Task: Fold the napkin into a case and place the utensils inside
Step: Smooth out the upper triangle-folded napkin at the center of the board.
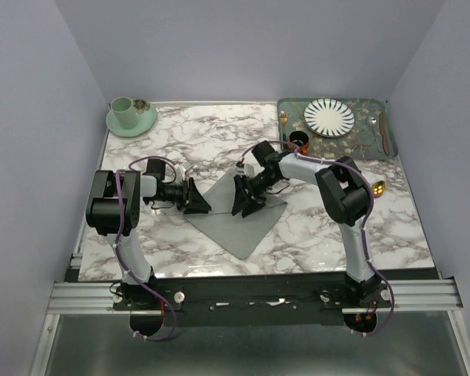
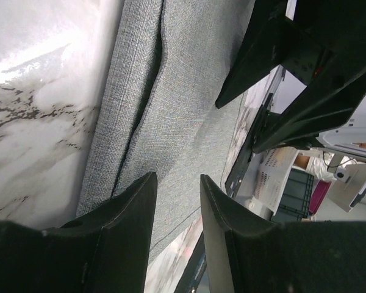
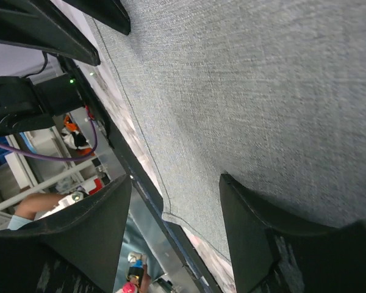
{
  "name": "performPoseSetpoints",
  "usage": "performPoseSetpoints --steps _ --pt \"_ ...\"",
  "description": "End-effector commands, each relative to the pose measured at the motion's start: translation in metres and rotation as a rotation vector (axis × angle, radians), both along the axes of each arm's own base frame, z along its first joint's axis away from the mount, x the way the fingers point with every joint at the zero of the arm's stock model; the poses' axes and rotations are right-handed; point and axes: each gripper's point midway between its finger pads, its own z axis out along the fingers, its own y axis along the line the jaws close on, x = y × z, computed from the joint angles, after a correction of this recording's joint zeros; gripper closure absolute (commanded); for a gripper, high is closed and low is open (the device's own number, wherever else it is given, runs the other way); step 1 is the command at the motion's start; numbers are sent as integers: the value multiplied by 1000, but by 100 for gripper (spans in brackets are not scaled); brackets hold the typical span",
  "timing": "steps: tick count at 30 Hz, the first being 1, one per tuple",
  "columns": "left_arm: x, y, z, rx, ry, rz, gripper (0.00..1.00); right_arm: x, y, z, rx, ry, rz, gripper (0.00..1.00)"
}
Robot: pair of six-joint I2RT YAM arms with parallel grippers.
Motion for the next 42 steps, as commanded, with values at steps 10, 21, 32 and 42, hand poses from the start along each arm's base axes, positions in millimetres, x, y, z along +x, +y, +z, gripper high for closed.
performPoseSetpoints --steps 10,21,32,42 --pt "-6 8 -29 91 58 15 56 9 -67 -20 -11 72 -95 32" --pt "-6 10 -30 91 70 24 57 23 -88 -8 103 177 -171 33" --pt "-2 -4 27 -69 -77 -45 38 20 -84 -19 128 244 -177 35" --pt "-20 -15 69 -130 -153 -89 36 24 -75 67 357 91 -73 22"
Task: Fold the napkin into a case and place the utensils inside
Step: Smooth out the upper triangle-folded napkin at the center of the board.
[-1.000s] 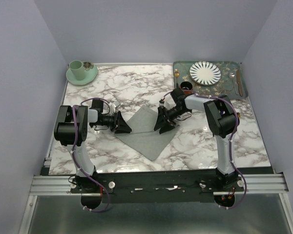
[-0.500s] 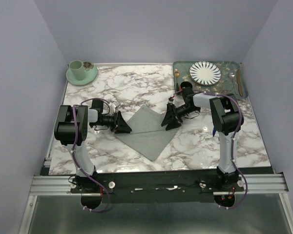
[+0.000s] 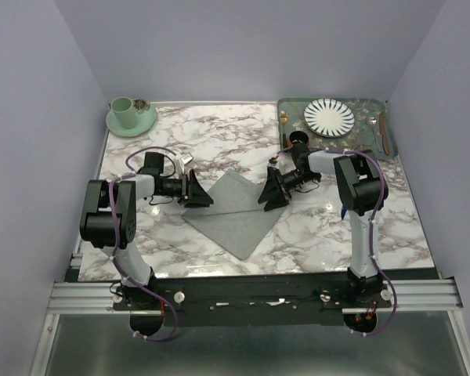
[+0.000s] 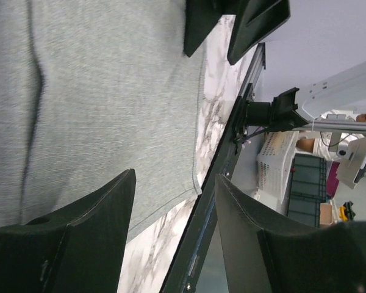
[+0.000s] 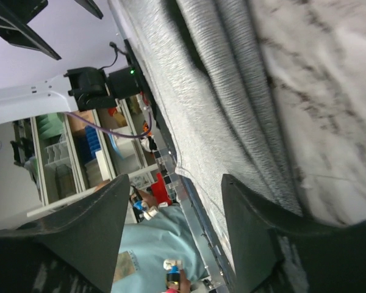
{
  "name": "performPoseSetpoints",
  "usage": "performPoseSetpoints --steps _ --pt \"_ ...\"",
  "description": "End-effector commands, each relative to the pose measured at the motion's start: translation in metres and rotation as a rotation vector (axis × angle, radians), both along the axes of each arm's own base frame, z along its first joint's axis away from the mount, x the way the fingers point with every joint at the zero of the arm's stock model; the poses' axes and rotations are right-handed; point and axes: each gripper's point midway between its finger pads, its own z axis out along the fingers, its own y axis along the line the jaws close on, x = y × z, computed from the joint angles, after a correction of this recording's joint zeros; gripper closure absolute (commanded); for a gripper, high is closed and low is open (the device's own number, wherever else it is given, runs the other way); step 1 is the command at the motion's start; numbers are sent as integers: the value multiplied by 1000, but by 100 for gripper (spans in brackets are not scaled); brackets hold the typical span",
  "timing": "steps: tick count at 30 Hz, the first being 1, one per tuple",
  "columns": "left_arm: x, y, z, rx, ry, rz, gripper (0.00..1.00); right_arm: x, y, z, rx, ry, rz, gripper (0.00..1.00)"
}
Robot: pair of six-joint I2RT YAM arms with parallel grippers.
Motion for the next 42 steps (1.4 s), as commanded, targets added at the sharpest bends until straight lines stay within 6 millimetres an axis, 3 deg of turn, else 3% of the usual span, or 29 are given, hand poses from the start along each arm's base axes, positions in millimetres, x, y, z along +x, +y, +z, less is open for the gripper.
performPoseSetpoints --steps 1,4,6,12,18,22,26,30,35,38,41,42 --pt "-18 -4 13 -41 -3 -33 36 2 6 71 136 -172 43 21" --pt "-22 -7 9 -31 6 -40 35 -2 12 84 134 -200 54 19" --pt "-24 -8 2 -20 21 -38 34 -12 22 82 125 -163 71 18" --pt "-18 -8 -21 5 66 -24 34 -21 46 50 115 -104 110 18" --pt "-19 3 -54 34 151 -19 35 -7 30 8 83 -26 63 19" --pt "-25 5 -71 40 221 -19 36 -8 21 -21 29 34 41 19" --pt "-26 6 -78 49 251 -12 36 -12 20 -31 19 97 32 20" --pt "-35 4 -73 57 241 -20 37 -6 21 -20 29 39 52 20" --pt "-57 -6 -63 71 211 -62 37 1 20 18 18 -67 91 21" --pt "-49 -8 -41 68 115 -67 40 6 13 36 -36 -188 121 25" --pt "-31 -11 -6 88 -63 -85 44 12 -2 35 -171 -305 143 31" --pt "-13 -9 8 154 -180 -68 45 15 -7 33 -217 -330 146 34"
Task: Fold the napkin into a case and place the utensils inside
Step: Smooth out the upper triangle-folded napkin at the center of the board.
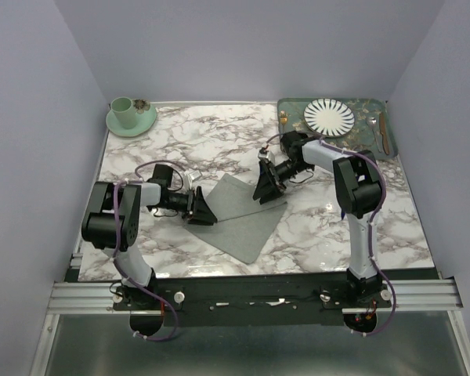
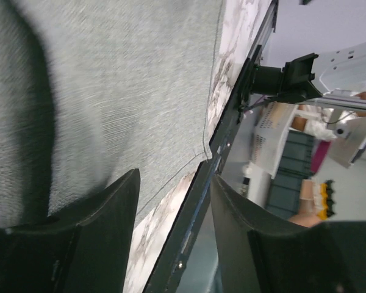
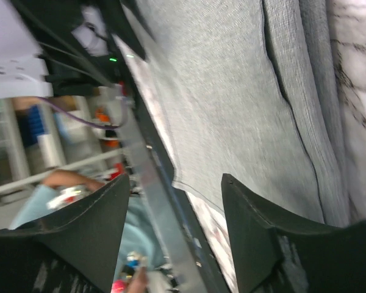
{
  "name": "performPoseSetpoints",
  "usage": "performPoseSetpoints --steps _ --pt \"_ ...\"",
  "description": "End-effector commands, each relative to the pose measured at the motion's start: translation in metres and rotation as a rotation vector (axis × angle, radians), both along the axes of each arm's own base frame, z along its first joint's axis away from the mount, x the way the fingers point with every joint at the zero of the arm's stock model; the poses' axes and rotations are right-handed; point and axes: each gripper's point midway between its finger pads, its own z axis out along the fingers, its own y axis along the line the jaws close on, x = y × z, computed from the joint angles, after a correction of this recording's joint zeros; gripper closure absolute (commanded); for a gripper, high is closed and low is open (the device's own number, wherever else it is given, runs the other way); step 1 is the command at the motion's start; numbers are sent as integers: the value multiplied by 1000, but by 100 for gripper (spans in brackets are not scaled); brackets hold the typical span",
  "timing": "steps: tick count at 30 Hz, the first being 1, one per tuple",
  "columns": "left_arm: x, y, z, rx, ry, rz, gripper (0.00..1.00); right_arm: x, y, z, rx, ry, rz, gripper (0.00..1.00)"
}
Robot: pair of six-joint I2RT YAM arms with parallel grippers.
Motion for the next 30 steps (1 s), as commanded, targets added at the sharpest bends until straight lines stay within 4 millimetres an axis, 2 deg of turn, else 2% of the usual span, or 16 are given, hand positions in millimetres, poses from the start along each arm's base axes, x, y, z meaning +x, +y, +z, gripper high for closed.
performPoseSetpoints --steps 1,2,3,5,6,9,10,11,14,19,21,24,30 --pt "46 -2 49 138 -416 -37 47 10 -33 6 -266 -230 31 38" --pt "50 -2 50 189 -447 -53 50 12 -37 5 -291 -249 30 40" --pt "70 0 56 265 -534 -61 52 13 -41 2 -321 -256 25 41" --pt "74 -8 52 352 -608 -152 58 16 -49 -3 -381 -282 19 44" --pt "89 -8 50 411 -637 -155 59 17 -52 -5 -406 -281 13 45" --pt "96 -21 35 488 -691 -256 65 19 -63 -9 -464 -289 1 46" --pt "98 -20 28 537 -702 -280 66 20 -69 -11 -483 -284 -4 46" --pt "94 -27 22 559 -717 -320 68 20 -74 -12 -494 -282 -5 46" --pt "84 -28 1 617 -704 -384 70 24 -93 -15 -527 -288 -22 44" --pt "40 -32 -33 671 -620 -467 73 27 -119 -28 -565 -242 -32 40" --pt "25 -31 -44 680 -575 -483 76 26 -118 -32 -551 -219 -31 38" --pt "8 -34 -50 680 -523 -502 78 23 -110 -39 -509 -166 -31 35" --pt "-6 -45 -45 636 -453 -498 80 19 -92 -49 -410 -47 -46 35"
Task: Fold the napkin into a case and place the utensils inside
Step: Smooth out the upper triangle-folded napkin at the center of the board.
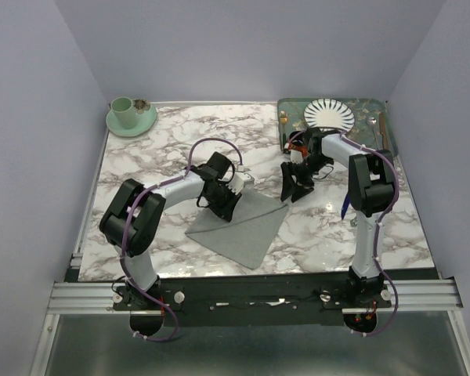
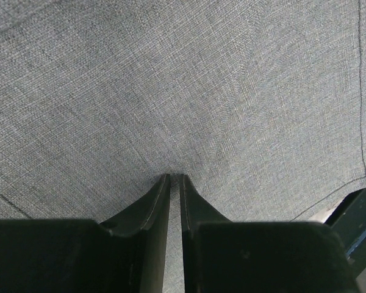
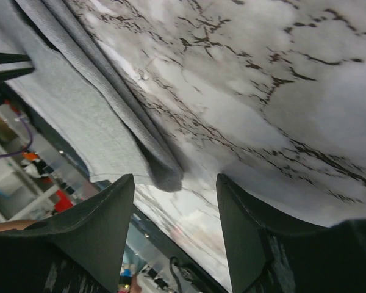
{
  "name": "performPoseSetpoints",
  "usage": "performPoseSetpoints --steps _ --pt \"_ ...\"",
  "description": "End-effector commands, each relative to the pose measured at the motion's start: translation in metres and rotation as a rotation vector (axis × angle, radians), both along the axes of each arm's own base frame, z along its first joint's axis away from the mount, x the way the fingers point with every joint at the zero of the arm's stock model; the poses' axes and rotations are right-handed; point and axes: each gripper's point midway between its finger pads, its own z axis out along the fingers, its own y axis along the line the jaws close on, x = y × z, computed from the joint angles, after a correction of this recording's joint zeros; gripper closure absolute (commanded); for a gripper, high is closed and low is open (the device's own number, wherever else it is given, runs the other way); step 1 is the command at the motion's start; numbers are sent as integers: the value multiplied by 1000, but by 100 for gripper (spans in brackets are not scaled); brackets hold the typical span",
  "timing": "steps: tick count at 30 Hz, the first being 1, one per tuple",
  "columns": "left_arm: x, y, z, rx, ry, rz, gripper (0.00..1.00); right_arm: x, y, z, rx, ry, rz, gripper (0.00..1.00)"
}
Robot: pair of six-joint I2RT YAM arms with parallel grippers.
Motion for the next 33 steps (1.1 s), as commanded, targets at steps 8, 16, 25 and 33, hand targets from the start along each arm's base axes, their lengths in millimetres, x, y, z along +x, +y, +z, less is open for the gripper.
performPoseSetpoints --steps 8,16,25,33 --pt "-26 4 -15 68 133 27 80 -15 33 -4 208 185 -21 37" --pt "-24 -4 -7 -18 145 60 75 -12 39 36 277 88 -3 52" --pt "19 -39 76 -315 -39 6 44 -22 45 43 306 111 2 53" --pt "59 -68 110 -450 -370 -273 39 -25 41 30 238 116 -4 53"
